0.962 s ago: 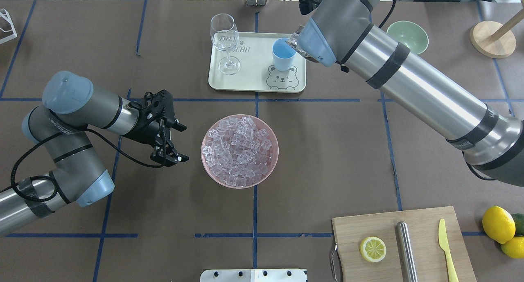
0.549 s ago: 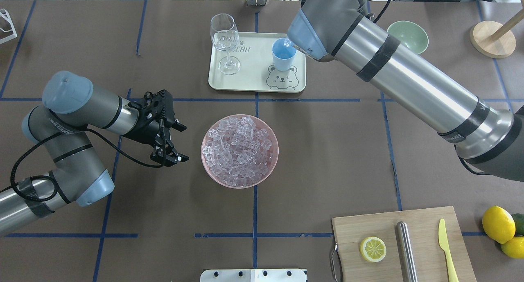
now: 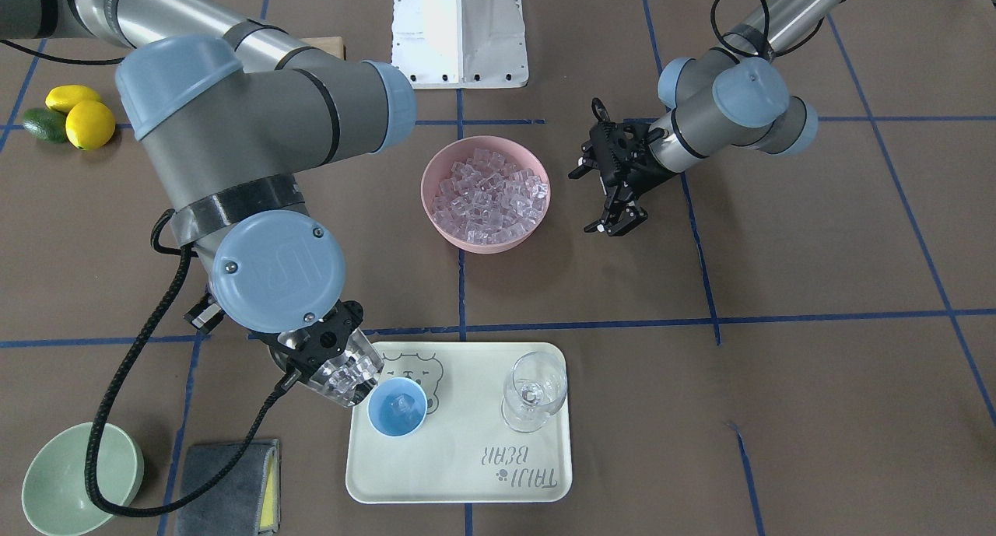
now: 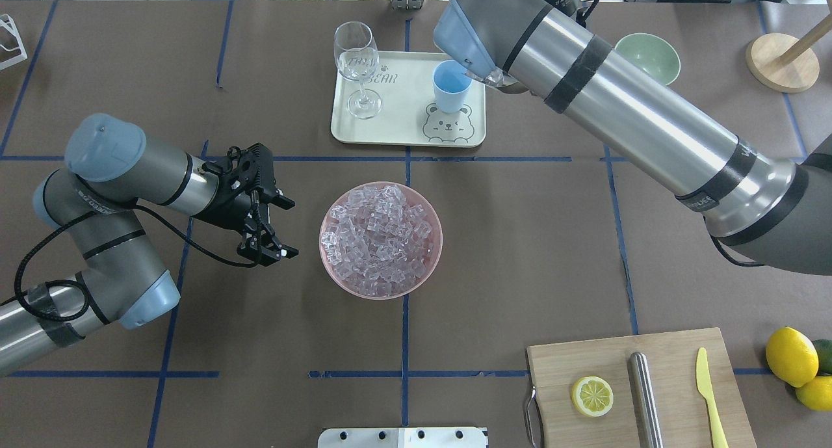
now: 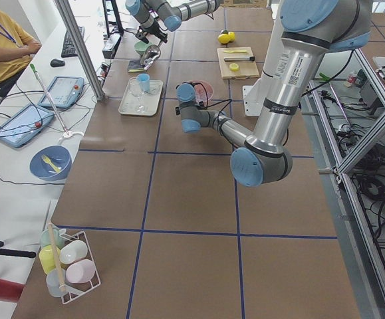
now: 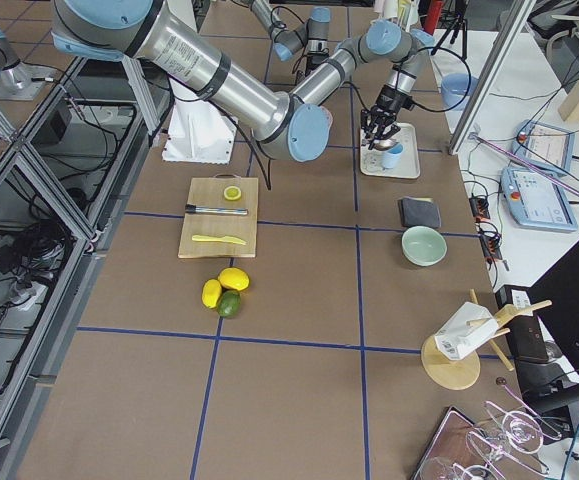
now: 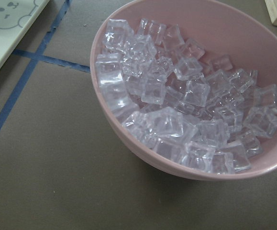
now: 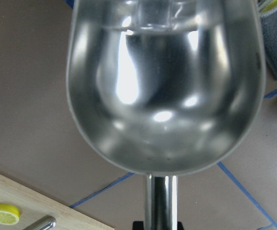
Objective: Put ice in cup with scoop
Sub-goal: 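Tilt the scoop over the blue cup to pour the ice in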
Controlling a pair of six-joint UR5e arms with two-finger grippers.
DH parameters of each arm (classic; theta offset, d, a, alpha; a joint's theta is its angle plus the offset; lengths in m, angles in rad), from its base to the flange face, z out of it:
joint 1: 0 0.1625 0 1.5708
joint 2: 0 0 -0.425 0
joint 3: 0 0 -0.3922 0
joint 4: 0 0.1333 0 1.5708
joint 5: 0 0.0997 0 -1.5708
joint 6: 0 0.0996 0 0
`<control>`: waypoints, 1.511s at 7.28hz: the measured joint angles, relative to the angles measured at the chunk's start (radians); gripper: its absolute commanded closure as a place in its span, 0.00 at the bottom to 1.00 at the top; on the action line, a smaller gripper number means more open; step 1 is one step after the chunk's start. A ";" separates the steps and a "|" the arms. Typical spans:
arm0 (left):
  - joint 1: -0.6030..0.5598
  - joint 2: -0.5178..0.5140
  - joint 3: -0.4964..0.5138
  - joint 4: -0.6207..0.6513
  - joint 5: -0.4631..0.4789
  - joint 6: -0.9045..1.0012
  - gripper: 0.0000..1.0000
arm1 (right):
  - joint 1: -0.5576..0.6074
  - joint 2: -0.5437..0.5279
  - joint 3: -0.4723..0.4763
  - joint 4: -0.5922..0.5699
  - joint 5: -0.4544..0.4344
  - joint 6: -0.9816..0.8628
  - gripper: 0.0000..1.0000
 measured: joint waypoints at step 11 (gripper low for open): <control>0.000 0.008 0.001 -0.004 0.000 0.001 0.00 | -0.026 -0.111 0.210 -0.099 -0.080 -0.025 1.00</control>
